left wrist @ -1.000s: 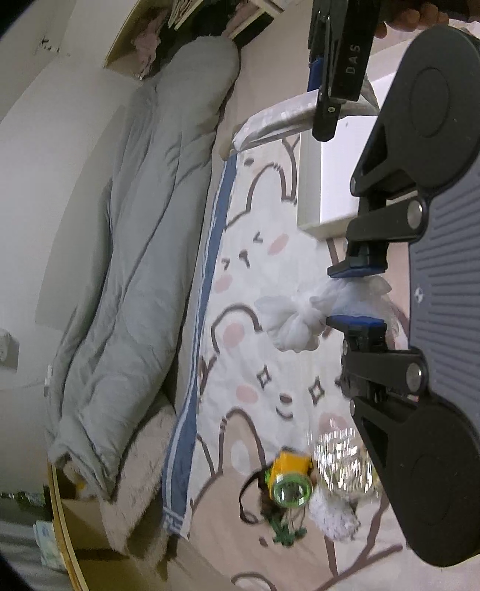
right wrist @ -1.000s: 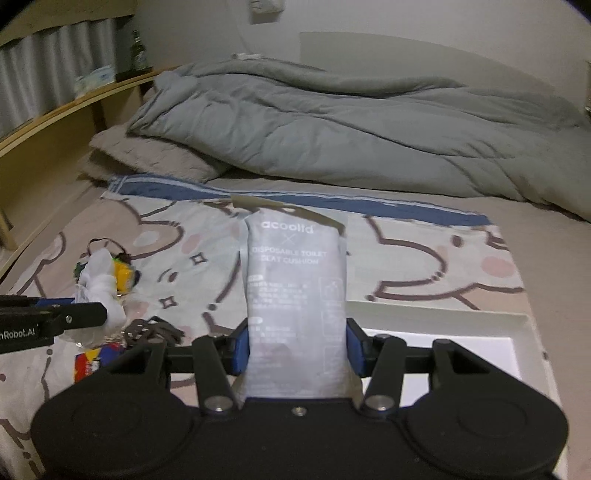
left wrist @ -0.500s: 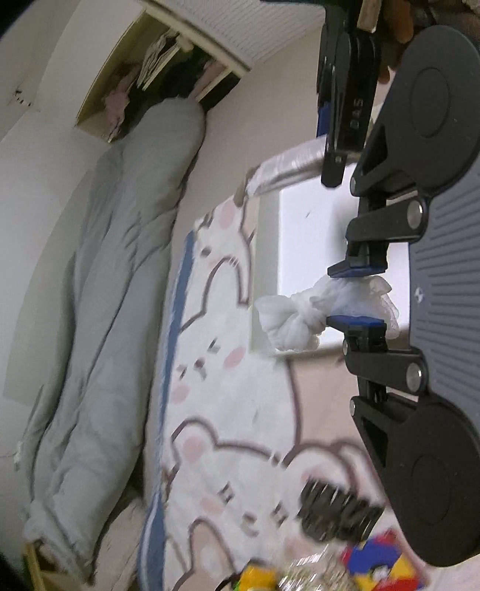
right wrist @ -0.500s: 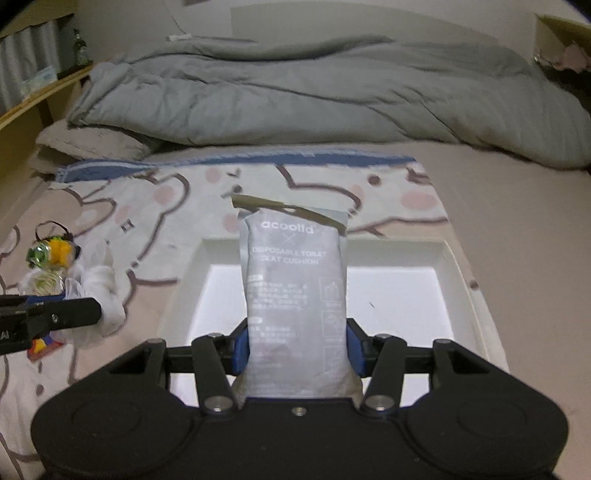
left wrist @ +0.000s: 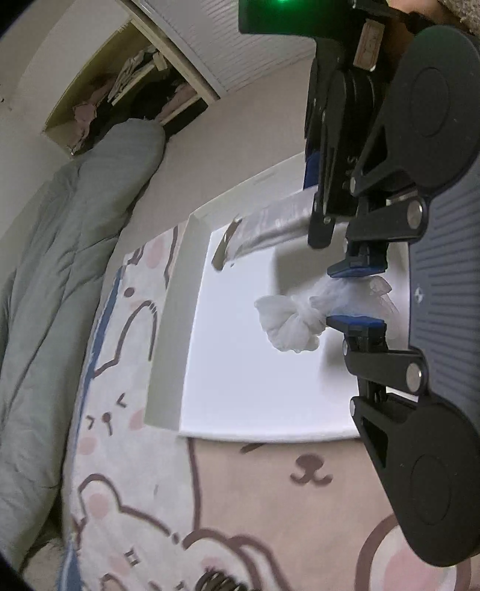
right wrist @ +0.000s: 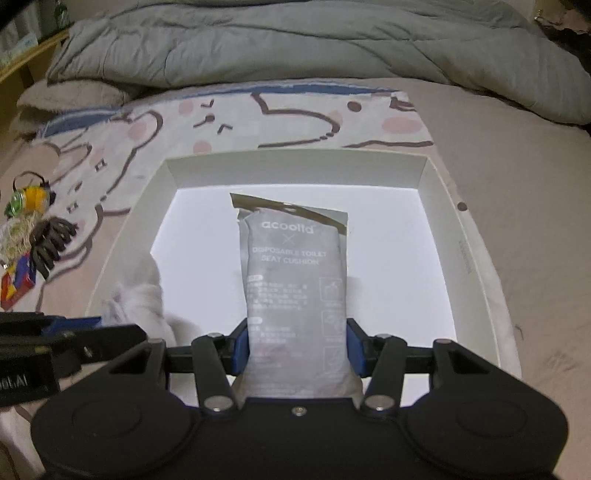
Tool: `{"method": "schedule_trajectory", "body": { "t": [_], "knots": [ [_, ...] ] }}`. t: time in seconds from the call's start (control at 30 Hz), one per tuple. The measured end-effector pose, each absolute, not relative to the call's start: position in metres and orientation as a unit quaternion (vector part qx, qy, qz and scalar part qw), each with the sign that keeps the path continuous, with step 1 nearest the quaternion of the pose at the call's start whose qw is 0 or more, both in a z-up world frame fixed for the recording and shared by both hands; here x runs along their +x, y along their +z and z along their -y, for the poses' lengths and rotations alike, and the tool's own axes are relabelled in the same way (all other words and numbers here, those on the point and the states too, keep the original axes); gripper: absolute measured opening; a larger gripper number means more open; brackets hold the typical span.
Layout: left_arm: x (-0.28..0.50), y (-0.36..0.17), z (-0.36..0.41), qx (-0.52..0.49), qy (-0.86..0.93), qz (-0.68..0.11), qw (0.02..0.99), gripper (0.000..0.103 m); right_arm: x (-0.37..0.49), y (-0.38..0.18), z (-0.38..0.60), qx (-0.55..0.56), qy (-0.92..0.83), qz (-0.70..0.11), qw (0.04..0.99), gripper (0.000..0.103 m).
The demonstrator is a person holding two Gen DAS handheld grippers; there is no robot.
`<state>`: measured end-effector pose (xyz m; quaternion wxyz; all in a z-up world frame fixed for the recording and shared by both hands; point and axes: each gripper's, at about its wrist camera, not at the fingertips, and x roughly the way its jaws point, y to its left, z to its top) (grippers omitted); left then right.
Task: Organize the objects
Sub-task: 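Carry the tissue and packet into the white box with both tools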
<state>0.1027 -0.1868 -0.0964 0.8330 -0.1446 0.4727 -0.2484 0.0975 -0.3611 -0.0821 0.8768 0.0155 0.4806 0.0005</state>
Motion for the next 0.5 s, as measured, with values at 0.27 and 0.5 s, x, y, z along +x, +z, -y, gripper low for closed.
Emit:
{"method": "schedule_trajectory", "body": {
  "t": [0.27,0.5],
  "knots": [
    [0.104,-0.109,0.192,-0.158,-0.254,-0.476,0.827,0.023,0.103,-0.091,0.358,0.007,-0.001,-0.497,0.868,0.053],
    [0.104,-0.117,0.198,-0.14,-0.263,-0.486,0.822,0.031,0.107,-0.1,0.356,0.006,0.003,-0.512,0.859,0.056]
  ]
}}
